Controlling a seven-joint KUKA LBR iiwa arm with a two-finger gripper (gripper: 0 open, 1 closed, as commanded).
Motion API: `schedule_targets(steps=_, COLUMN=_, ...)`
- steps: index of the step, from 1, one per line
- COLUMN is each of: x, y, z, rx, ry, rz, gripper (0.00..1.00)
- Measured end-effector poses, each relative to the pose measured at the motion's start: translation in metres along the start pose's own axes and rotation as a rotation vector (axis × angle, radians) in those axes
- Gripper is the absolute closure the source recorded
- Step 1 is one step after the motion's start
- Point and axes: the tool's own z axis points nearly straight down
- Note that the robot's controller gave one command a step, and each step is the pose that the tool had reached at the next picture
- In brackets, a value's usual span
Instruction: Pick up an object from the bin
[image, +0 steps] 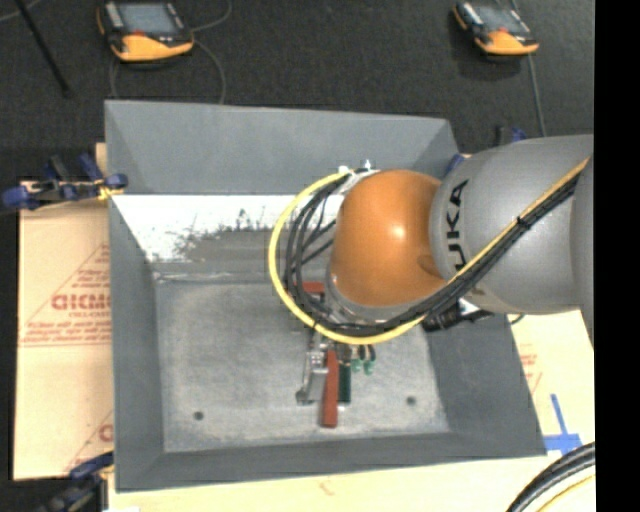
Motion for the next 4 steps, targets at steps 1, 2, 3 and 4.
schedule_targets(steps=1, x=0.0, y=-0.068, z=0.083, rx=0.0, ry=-0.002, rz=-0.226, gripper=0.0)
schedule_targets(steps=2, x=0.001, y=-0.08, z=0.107, rx=-0.002, ry=-0.002, rz=-0.667, gripper=0.0)
schedule_targets(steps=3, x=0.001, y=-0.079, z=0.106, rx=-0.003, ry=-0.003, rz=-0.663, gripper=1.0)
schedule_targets(steps=4, x=0.023, y=-0.168, z=0.107, rx=0.0, ry=-0.002, rz=-0.789, gripper=1.0)
